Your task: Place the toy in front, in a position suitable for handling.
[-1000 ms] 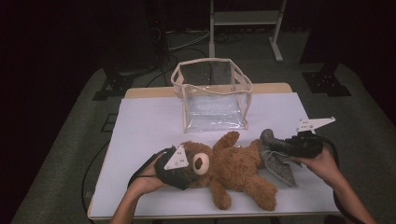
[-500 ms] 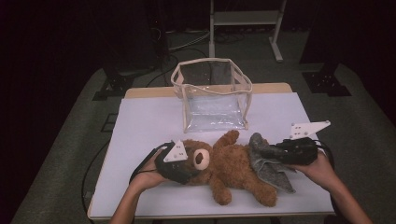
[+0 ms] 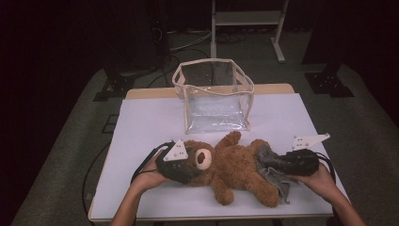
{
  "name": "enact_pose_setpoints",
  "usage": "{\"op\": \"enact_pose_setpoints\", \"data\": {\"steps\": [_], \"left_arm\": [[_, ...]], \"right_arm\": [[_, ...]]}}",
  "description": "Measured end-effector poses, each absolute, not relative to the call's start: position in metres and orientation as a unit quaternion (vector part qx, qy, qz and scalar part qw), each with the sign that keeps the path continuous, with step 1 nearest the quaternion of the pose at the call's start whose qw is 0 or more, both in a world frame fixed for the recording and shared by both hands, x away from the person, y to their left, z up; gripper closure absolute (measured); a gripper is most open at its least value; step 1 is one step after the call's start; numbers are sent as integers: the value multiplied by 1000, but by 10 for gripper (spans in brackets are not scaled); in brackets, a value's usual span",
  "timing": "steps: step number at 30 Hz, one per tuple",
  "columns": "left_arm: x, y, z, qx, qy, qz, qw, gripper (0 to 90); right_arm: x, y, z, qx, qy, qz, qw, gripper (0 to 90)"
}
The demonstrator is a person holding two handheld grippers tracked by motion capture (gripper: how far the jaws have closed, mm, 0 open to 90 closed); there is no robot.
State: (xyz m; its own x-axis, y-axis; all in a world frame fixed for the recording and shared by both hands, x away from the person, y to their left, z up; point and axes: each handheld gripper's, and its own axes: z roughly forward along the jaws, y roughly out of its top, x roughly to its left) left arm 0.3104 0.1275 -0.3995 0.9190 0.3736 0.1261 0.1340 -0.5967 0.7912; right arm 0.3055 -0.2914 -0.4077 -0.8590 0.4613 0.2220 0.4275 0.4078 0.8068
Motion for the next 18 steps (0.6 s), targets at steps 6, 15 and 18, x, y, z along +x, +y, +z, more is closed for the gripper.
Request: {"op": "enact_pose_setpoints", "data": {"steps": [6, 15, 18], "left_arm": [[312, 126, -398, 883, 144, 142, 422, 213], [316, 124, -396, 882, 152, 143, 422, 213], [317, 123, -394, 884, 150, 144, 419, 211]], "right_arm": [[287, -304, -389, 262, 832, 487, 34, 756], [277, -254, -337, 172, 852, 492, 44, 755], [282, -225, -335, 145, 866, 478, 41, 755]]}}
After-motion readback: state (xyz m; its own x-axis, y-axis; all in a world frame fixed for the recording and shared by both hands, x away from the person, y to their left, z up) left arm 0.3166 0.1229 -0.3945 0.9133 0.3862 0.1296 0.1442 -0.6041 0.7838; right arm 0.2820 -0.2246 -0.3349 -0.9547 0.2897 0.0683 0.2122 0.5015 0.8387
